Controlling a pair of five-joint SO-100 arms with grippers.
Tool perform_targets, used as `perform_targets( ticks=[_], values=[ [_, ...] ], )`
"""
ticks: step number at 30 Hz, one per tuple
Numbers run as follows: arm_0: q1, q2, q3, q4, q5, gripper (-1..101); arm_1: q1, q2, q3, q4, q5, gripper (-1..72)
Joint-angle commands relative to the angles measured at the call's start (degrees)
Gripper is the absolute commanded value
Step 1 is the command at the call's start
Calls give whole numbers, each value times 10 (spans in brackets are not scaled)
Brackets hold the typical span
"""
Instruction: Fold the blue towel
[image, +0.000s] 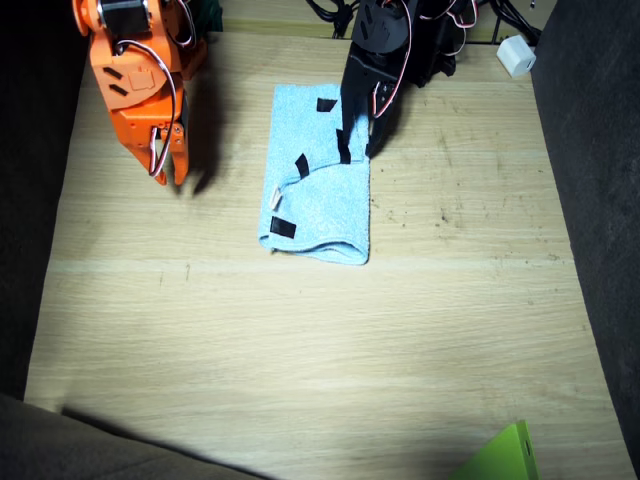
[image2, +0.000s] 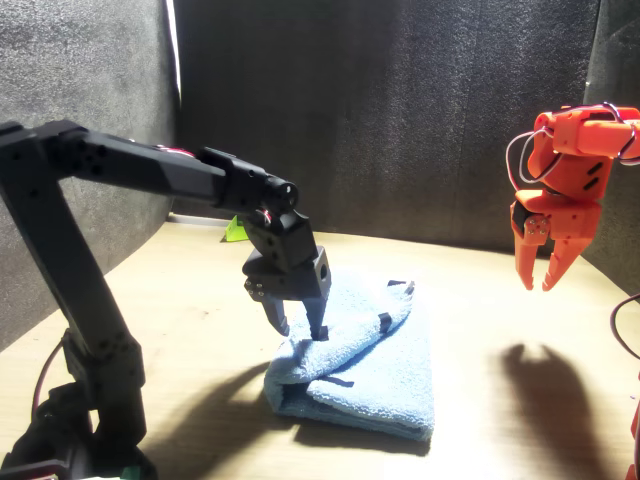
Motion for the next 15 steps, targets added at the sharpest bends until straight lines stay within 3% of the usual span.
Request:
perform_targets(
  ticks=[1,12,15],
  values=[
    [-7,50,32,8,4,301,4,20,-4,4,9,112],
    [-29,53,21,11,40,217,8,34,-5,14,19,112],
    [-31,49,13,8,45,147,5,43,-5,23,19,111]
  ],
)
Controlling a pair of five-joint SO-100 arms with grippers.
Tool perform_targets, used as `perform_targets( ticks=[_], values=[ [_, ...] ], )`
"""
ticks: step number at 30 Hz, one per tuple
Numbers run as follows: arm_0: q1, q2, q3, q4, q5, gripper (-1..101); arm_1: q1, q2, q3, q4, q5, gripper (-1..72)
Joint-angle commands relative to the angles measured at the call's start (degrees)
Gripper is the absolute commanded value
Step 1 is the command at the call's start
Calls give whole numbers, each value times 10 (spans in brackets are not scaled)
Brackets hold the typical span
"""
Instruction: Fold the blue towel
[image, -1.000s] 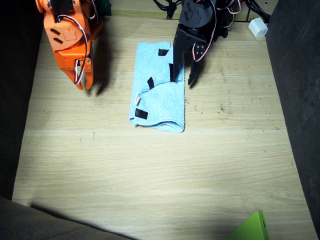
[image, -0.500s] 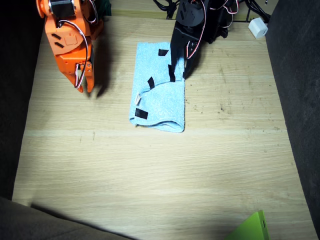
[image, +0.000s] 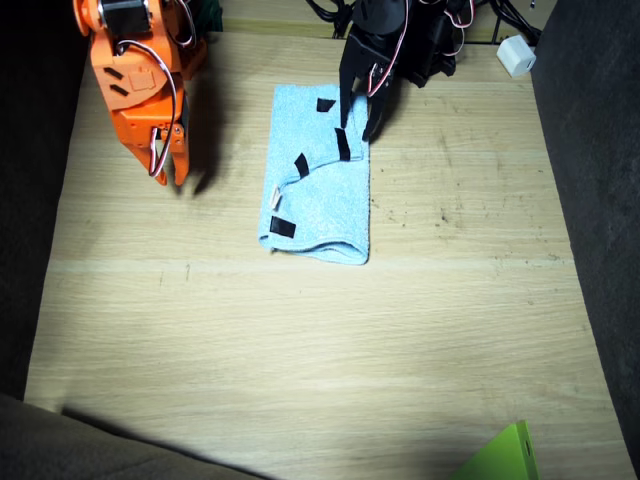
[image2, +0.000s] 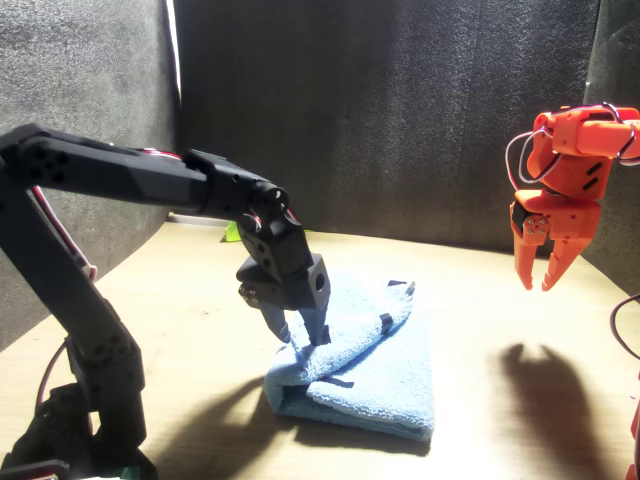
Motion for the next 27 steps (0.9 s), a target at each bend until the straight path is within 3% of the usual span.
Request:
perform_targets(
  ticks=[1,2,3,9,16,27],
  values=[
    [-3,17,-22,0,18,82,4,46,-4,18,9,111],
    [-3,16,-28,0,26,1,2,51,-3,21,8,111],
    [-3,14,-33,1,29,-3,0,56,-1,22,7,111],
    [-28,-60,-120,45,98,-4,-10,63,5,25,5,110],
    [-132,-189,-242,137,180,-4,-5,67,9,27,11,109],
    [-192,-230,-357,226,273,-4,19,48,11,10,29,108]
  ],
)
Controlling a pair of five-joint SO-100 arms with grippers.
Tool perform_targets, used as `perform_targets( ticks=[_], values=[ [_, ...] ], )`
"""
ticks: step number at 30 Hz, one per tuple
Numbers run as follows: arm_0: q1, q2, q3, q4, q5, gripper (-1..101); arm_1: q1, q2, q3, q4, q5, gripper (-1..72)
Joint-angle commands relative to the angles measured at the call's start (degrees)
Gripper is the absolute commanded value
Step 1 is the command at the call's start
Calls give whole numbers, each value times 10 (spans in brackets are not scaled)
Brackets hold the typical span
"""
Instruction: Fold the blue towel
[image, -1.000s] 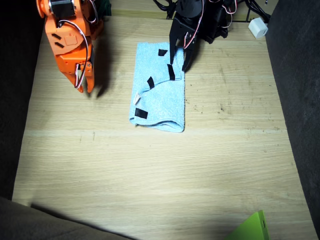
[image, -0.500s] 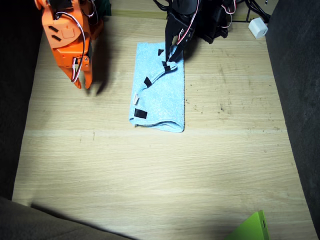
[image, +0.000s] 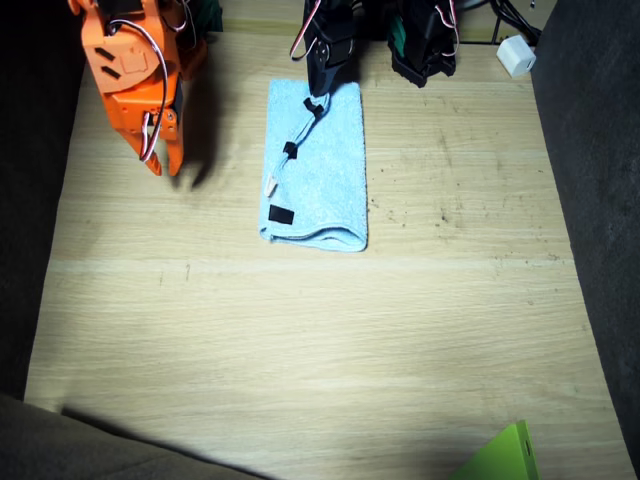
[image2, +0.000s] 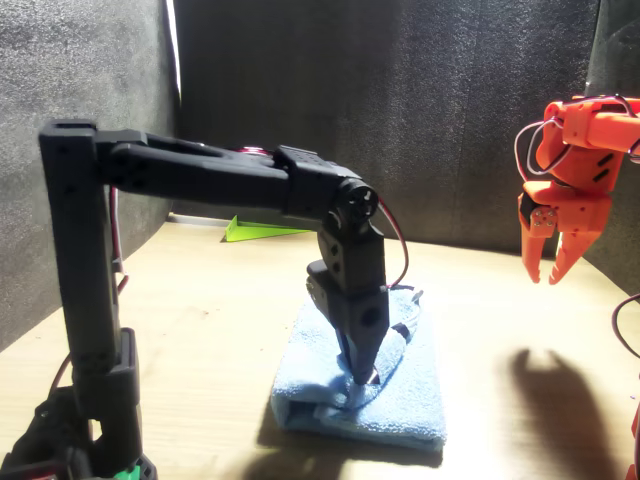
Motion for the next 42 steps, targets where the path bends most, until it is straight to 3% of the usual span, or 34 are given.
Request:
perform_targets(
  ticks=[1,11,20,26,29,30,37,40,42],
  values=[
    [-20,5,-55,28,19,-4,26,9,-1,-4,15,108],
    [-40,-25,-190,78,47,-4,27,8,-5,3,21,108],
    [-70,-215,-383,184,78,-3,24,23,1,9,21,107],
    [-89,-155,-293,57,96,13,21,29,11,6,19,104],
    [-91,-72,-188,-41,32,324,20,30,18,4,17,103],
    [-92,-47,-158,-70,26,381,19,30,18,3,17,103],
    [-93,-27,-164,-91,-14,462,19,20,18,-6,14,100],
    [-89,-22,-182,-86,-16,438,19,15,14,-6,18,99],
    [-75,-16,-182,-88,-22,365,19,18,14,-4,18,98]
  ],
)
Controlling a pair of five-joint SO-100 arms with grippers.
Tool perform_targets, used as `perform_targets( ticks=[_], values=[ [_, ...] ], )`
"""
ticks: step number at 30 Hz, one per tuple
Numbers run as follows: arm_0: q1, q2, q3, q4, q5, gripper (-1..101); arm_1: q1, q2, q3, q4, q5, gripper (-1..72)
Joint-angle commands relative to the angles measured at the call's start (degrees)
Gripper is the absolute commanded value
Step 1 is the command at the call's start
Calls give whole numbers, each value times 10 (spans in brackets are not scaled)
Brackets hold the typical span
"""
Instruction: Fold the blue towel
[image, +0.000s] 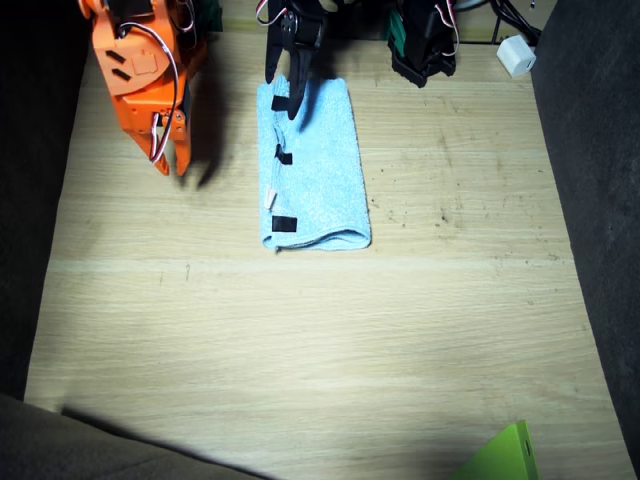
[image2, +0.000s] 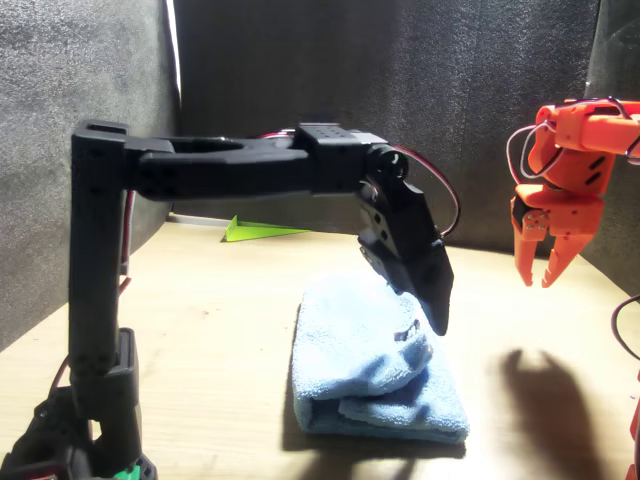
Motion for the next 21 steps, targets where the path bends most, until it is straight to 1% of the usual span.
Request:
perform_targets(
  ticks=[1,2,3,4,9,15,18,21],
  values=[
    [-46,46,-18,-4,-12,286,-1,22,4,9,5,96],
    [-31,47,-20,-4,-24,148,-4,26,4,12,5,94],
    [-16,47,-21,-2,-28,45,-6,31,6,14,4,93],
    [1,47,-21,-2,-26,-2,-10,35,7,18,2,91],
    [81,34,9,-22,-43,-3,-26,50,7,30,-6,87],
    [148,28,73,-47,-105,-3,-41,62,11,35,-15,81],
    [149,32,119,-61,-105,-3,-48,66,11,34,-21,81],
    [105,52,178,-94,-77,-3,-51,67,11,27,-23,81]
  ],
)
